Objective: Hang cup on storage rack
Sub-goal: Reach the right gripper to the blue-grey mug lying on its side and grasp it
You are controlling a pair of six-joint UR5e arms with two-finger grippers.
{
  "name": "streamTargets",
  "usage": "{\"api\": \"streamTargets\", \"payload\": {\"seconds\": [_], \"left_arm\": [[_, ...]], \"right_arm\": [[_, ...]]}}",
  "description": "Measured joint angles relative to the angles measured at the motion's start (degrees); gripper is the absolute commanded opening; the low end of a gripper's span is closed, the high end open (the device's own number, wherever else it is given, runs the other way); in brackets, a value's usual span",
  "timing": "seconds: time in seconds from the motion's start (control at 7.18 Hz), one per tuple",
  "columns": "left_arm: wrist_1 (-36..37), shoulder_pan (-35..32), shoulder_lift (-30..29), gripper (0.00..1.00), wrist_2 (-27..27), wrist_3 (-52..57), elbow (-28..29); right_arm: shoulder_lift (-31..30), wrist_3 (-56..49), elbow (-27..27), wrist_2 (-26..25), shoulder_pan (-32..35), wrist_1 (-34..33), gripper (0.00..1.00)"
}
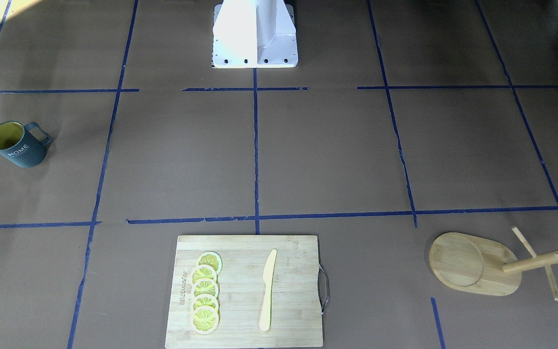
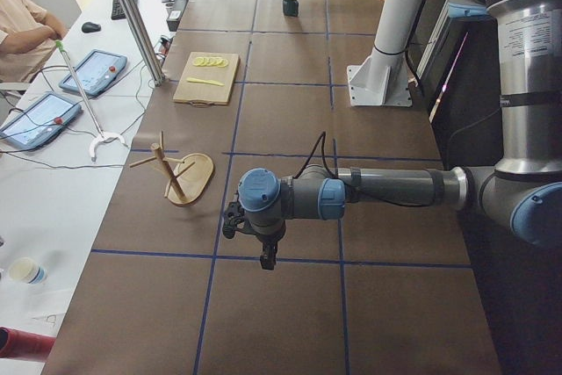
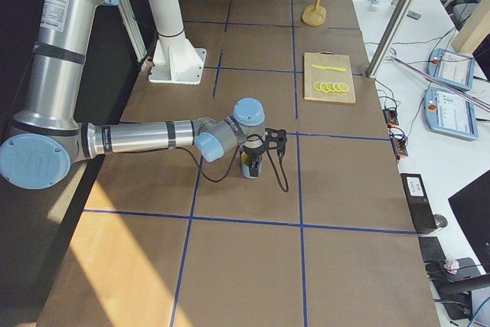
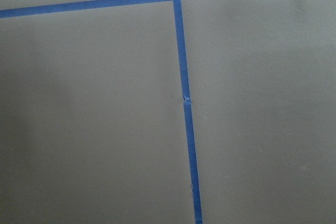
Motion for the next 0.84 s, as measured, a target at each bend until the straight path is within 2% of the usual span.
{"api": "streamTargets", "payload": {"seconds": [0.42, 0.56, 0.84], "left_arm": [[0.0, 0.0, 0.0, 1.00, 0.0, 0.0, -0.1], [0.0, 0.0, 0.0, 1.00, 0.0, 0.0, -0.1], [0.0, 0.0, 0.0, 1.00, 0.0, 0.0, -0.1]], "right_arm": [[-1.1, 1.5, -1.9, -3.7, -5.6, 2.4, 0.92], [-1.2, 1.9, -3.3, -4.1, -6.6, 4.2, 0.82], [-0.8, 5.9, -5.1, -4.4, -8.4, 6.6, 0.42]]}}
